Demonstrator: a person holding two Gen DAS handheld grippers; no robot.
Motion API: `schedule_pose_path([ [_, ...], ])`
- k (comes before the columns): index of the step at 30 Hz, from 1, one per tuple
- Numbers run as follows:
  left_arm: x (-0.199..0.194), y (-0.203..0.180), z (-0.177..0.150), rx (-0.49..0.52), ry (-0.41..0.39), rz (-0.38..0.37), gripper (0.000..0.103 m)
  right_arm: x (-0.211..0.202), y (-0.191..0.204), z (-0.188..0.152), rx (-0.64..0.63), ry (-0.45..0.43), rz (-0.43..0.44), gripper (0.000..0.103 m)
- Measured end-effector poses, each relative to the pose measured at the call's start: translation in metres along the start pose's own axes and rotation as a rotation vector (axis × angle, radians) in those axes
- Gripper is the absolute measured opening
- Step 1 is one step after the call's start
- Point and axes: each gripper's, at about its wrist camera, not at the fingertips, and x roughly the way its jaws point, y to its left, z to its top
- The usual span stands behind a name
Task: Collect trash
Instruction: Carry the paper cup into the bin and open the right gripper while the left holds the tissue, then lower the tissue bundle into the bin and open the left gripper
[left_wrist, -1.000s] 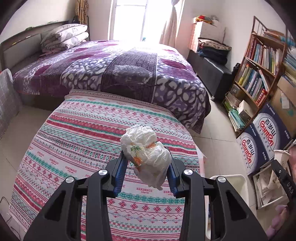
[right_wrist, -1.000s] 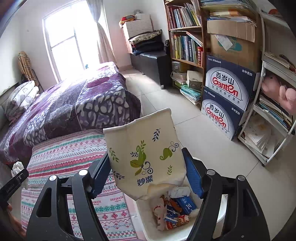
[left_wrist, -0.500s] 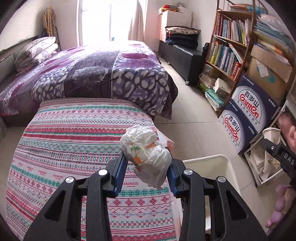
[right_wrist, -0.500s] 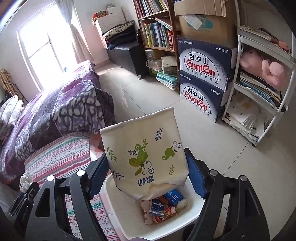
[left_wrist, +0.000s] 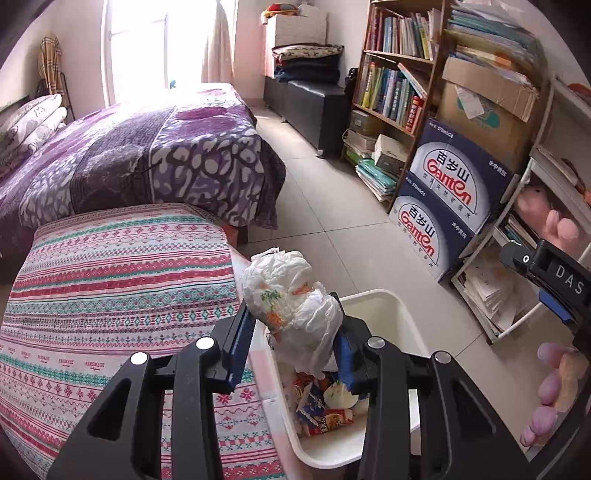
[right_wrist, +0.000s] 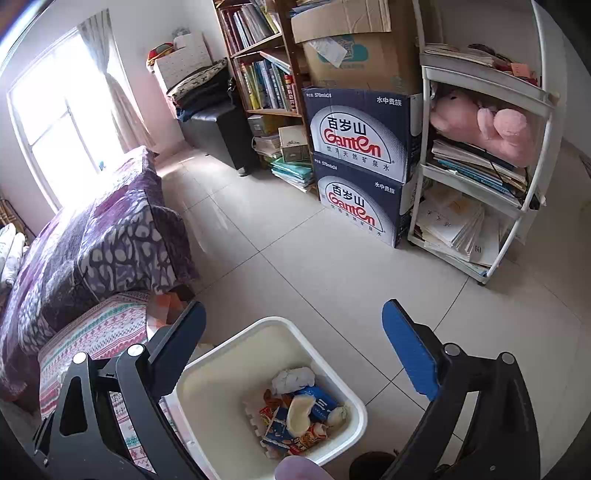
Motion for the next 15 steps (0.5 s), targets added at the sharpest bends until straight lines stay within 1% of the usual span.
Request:
schedule_pose_path([
  [6,0.007,-0.026,0.001,0.021,0.014,-0.06,0.04,0.0,-0.026,0.007,0.058,-0.005,-0.038,0.093],
  [7,0.008,-0.03,0.002,0.024,0.018,-0.082,0.04,0.0,-0.031,0.008,0.069,-0.005,-0.045,0.093],
  [9,0.011,-0.039,0.004,0.033,0.028,-0.158,0.042,-0.001,-0.039,0.01,0.089,-0.008,-0.057,0.093],
  [10,0.011,-0.043,0.005,0.036,0.034,-0.2,0.053,-0.001,-0.042,0.01,0.093,-0.011,-0.063,0.093],
  [11,0.01,-0.046,0.005,0.034,0.038,-0.234,0.069,-0.002,-0.045,0.011,0.095,-0.018,-0.072,0.093],
  [12,0.008,-0.049,0.004,0.028,0.035,-0.25,0.074,-0.004,-0.047,0.011,0.096,-0.027,-0.081,0.093],
  [14,0.003,-0.055,0.003,0.039,0.024,-0.263,0.076,-0.01,-0.049,0.012,0.096,-0.047,-0.091,0.093],
  [15,-0.001,-0.057,0.002,0.054,0.022,-0.256,0.076,-0.014,-0.05,0.012,0.094,-0.06,-0.092,0.093],
])
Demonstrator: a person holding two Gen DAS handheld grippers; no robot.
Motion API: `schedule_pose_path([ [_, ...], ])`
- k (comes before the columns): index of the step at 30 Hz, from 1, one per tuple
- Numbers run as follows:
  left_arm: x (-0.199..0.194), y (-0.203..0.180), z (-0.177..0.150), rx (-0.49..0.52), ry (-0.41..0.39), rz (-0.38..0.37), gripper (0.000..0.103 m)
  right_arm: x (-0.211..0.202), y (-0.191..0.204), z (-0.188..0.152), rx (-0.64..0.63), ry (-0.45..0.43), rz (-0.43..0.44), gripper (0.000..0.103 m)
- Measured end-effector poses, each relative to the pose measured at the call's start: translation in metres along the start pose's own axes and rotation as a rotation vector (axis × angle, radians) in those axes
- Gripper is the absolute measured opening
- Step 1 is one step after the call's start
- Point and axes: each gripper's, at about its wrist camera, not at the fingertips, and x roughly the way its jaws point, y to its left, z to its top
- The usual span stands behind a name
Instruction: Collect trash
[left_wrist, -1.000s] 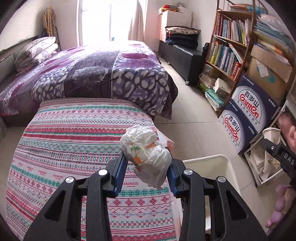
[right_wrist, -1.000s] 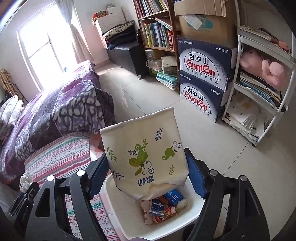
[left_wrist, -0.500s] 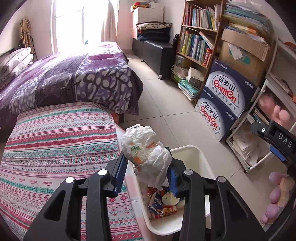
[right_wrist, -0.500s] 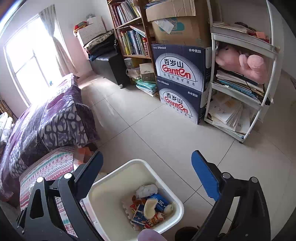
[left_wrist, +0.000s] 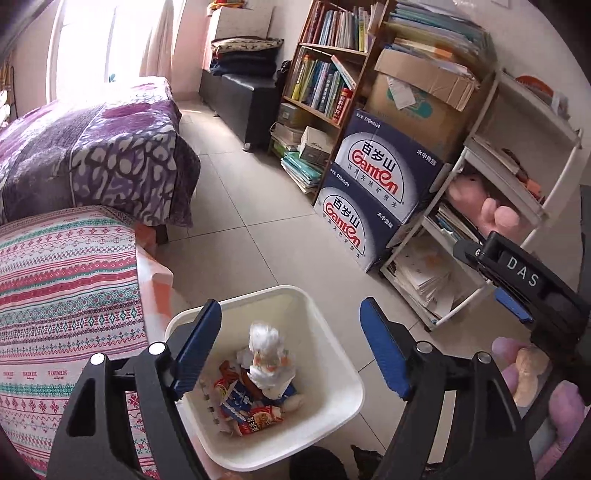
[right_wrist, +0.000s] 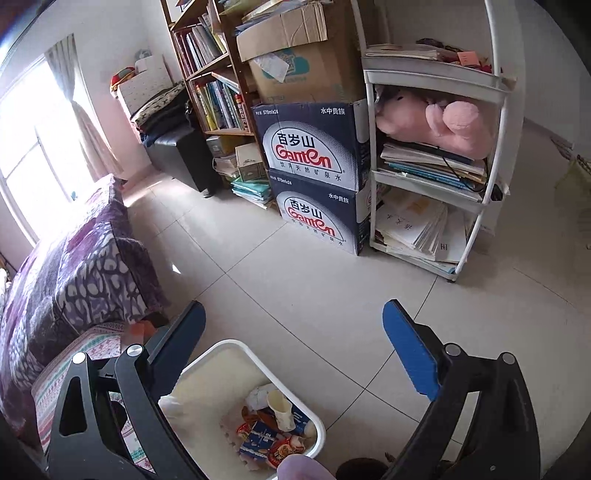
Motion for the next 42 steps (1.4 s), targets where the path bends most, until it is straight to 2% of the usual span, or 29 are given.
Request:
schedule_pose_path([
  [3,-0.013,-0.003,-0.004,0.033,-0.012,0.051,0.081,-0.015,0.002,-0.001,-0.029,-0.048,-0.009,0.095],
  [5,-0.027,-0.001,-0.008,0.053,-0.037,0.113,0.087,-0.029,0.004,-0.005,-0.063,-0.094,-0.018,0.096],
  [8,-0.057,0.004,-0.014,0.079,-0.12,0.235,0.096,-0.053,0.005,-0.015,-0.094,-0.156,-0.022,0.096],
  [12,-0.092,0.012,-0.029,0.076,-0.192,0.364,0.096,-0.08,0.005,-0.036,-0.113,-0.176,-0.012,0.096],
  [16,-0.12,0.016,-0.05,0.079,-0.239,0.533,0.096,-0.106,0.014,-0.059,-0.171,-0.217,0.006,0.096],
  [20,-0.145,0.031,-0.071,-0.002,-0.231,0.578,0.096,-0.12,0.027,-0.086,-0.246,-0.25,0.018,0.096],
  [25,-0.165,0.051,-0.103,-0.08,-0.21,0.658,0.096,-0.129,0.038,-0.114,-0.293,-0.223,0.076,0.096],
  [28,-0.173,0.064,-0.119,-0.126,-0.199,0.69,0.096,-0.137,0.047,-0.13,-0.34,-0.241,0.1,0.096],
  [31,-0.179,0.07,-0.127,-0.142,-0.198,0.712,0.096,-0.143,0.056,-0.143,-0.396,-0.269,0.105,0.096],
  [34,-0.181,0.075,-0.132,-0.146,-0.199,0.74,0.096,-0.146,0.062,-0.149,-0.42,-0.255,0.136,0.096],
  [42,-0.186,0.086,-0.134,-0.191,-0.187,0.705,0.096,-0.141,0.075,-0.164,-0.478,-0.212,0.159,0.096],
])
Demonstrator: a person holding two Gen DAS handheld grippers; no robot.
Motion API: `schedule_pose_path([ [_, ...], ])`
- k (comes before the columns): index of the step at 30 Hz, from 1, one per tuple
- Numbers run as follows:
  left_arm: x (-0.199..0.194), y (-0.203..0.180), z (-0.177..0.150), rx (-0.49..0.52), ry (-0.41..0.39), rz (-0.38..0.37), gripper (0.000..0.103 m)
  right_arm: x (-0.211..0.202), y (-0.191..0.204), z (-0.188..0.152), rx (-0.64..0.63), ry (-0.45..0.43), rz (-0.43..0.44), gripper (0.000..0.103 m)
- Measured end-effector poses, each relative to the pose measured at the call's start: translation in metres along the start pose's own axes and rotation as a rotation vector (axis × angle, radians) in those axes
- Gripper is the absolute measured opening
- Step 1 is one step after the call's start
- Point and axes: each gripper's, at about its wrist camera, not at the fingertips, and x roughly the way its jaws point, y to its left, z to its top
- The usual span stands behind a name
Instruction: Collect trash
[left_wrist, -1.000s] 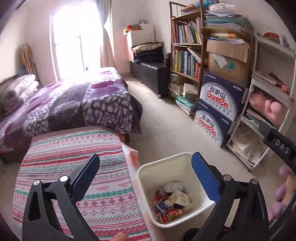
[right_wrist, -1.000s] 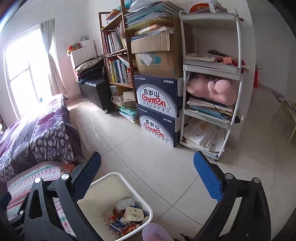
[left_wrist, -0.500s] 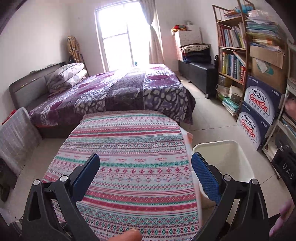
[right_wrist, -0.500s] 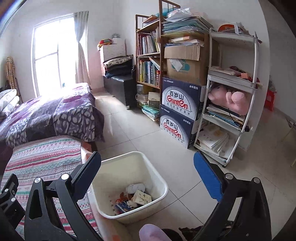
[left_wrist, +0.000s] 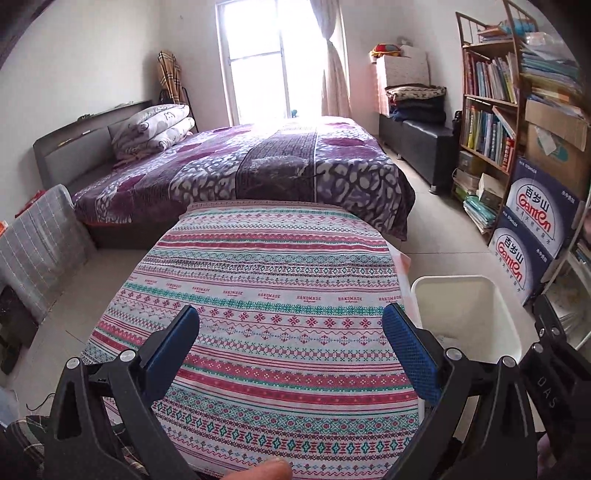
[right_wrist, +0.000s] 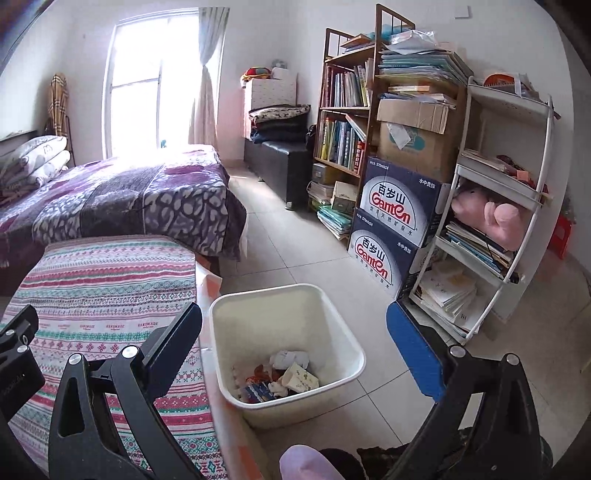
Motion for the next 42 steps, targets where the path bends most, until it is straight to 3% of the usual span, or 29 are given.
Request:
schedule_pose_path([
  [12,0.005,0.008,0.0,-0.027,0.004,0.02,0.096,0.012,0.004,-0.004,0.007,0.045,0.022,0.096],
  [42,0.008,0.008,0.0,-0.027,0.015,0.01,0.096,0.005,0.004,0.001,0.039,0.006,0.093,0.096],
])
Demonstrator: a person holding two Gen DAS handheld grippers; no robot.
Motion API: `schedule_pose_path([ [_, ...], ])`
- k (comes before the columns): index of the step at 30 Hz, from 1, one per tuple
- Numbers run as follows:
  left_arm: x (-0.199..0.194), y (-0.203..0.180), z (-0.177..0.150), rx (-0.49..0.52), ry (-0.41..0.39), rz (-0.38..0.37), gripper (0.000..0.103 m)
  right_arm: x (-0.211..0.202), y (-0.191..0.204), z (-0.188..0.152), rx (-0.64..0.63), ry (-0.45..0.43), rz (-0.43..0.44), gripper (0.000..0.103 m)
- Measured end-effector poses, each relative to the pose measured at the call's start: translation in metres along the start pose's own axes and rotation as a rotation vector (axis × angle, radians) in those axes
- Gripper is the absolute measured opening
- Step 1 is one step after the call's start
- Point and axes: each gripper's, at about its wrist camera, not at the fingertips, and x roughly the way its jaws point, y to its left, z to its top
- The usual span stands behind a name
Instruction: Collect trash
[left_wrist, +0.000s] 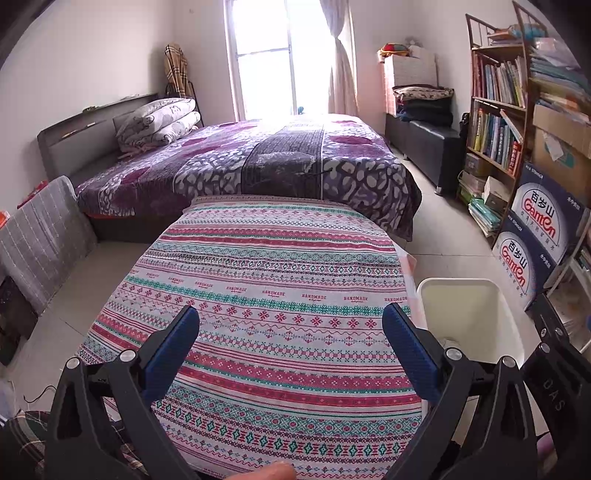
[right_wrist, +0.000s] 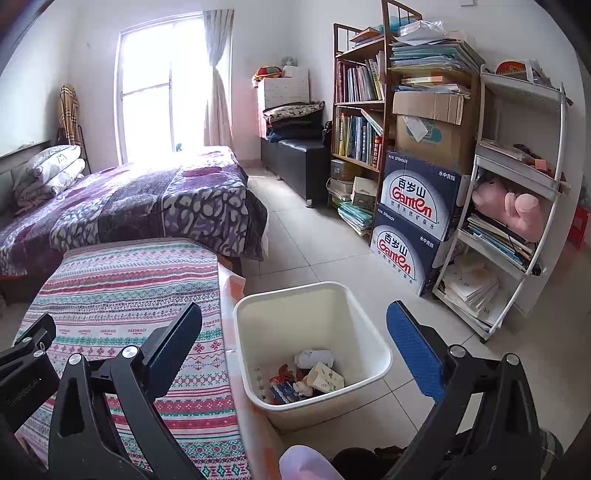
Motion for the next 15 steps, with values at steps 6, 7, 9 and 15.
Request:
schedule_pose_path([
  [6,0.0007,-0.0005,0.0004,0.001,0.0,0.002,0.096,0.0004,0.0004,0.0007,0.002,0.001,0.005,0.096],
  [7,0.0002,0.0,-0.0003,0.001,0.0,0.001,0.096,0.0004,0.0007,0.0007,0.003,0.001,0.004,0.096],
  [9,0.0002,-0.0001,-0.0004,0.002,0.0,0.002,0.096,0.0006,0.0007,0.0008,0.003,0.0,0.004,0.096],
  [15,0.0018,0.0001,-0.0021,0.006,0.004,0.004,0.096,0.0009,0.0017,0.0003,0.005,0.003,0.004,0.096],
])
